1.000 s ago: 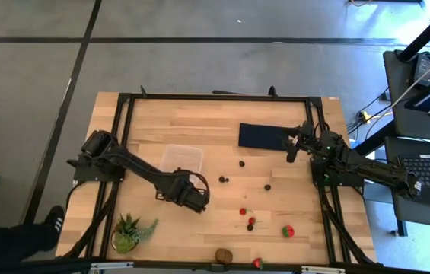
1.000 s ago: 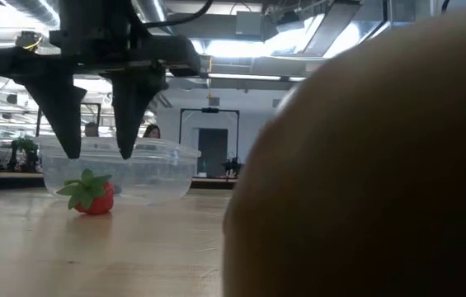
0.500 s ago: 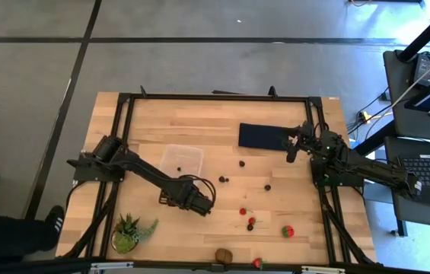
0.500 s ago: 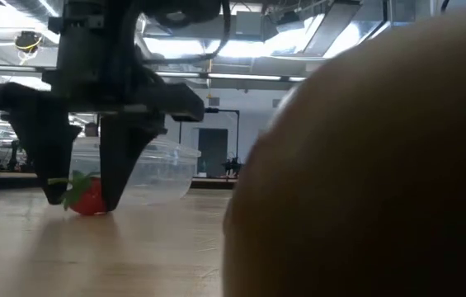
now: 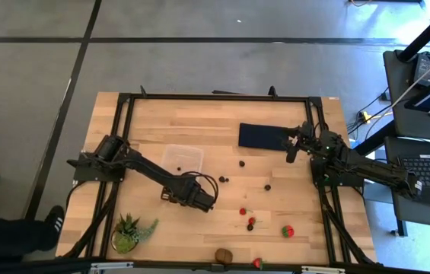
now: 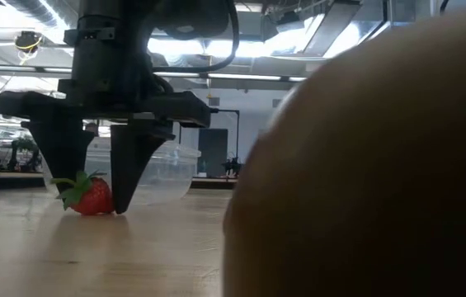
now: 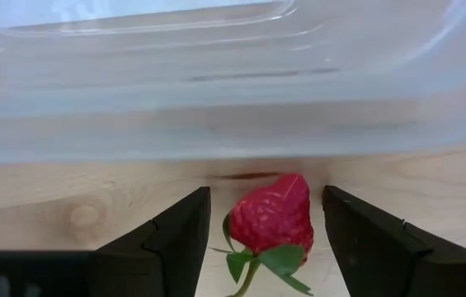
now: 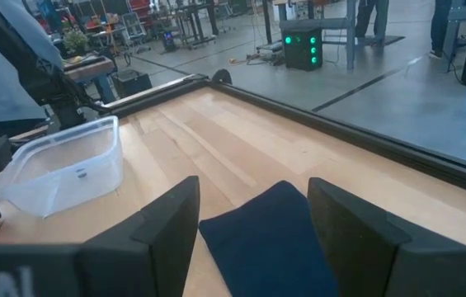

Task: Pick and placing Produce into tupperware
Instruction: Put the left strawberry into the transparent bin

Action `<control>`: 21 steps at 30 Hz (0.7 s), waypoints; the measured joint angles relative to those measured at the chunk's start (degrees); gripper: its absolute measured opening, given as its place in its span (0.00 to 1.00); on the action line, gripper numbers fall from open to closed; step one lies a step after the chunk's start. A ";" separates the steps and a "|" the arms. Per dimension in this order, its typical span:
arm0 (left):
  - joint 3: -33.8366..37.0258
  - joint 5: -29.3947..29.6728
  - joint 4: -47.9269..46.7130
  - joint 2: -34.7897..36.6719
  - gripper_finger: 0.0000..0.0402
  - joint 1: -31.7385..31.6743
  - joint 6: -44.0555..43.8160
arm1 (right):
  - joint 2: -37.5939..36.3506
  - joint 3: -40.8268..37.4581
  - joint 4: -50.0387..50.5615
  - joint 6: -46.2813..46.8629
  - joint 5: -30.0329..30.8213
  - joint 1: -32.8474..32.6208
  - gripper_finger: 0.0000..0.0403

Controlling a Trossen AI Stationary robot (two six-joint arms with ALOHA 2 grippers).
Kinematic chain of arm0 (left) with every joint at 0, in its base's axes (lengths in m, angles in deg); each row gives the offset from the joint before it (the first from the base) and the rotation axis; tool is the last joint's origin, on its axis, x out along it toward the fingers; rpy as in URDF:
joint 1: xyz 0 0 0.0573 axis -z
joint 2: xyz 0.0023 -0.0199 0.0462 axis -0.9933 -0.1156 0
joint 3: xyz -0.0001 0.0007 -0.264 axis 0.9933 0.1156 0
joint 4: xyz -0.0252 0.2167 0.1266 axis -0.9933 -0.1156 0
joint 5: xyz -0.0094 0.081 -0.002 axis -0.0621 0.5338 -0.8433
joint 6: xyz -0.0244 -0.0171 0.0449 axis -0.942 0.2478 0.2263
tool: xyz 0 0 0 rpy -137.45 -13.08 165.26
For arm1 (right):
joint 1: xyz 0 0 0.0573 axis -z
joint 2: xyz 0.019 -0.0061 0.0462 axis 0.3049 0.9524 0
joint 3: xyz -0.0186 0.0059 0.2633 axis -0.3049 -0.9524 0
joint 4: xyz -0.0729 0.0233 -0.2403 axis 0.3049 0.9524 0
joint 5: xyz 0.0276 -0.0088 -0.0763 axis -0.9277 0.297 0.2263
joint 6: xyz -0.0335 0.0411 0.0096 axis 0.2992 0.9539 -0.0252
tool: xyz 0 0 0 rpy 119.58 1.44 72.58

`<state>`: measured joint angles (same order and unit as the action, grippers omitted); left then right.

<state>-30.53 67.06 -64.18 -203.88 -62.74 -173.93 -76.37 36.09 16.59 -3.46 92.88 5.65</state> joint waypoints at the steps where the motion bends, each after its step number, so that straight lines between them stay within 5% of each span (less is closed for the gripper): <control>1: 0.00 0.00 -0.01 0.00 0.56 0.00 0.00 | 0.00 0.00 0.00 -0.02 0.00 0.00 0.57; 21: 0.00 -3.32 0.27 0.02 0.50 0.17 0.21 | 0.00 0.00 -0.02 -0.22 0.00 0.00 0.57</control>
<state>-30.53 63.74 -63.91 -203.86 -62.56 -173.73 -76.37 36.09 16.56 -3.68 92.88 5.65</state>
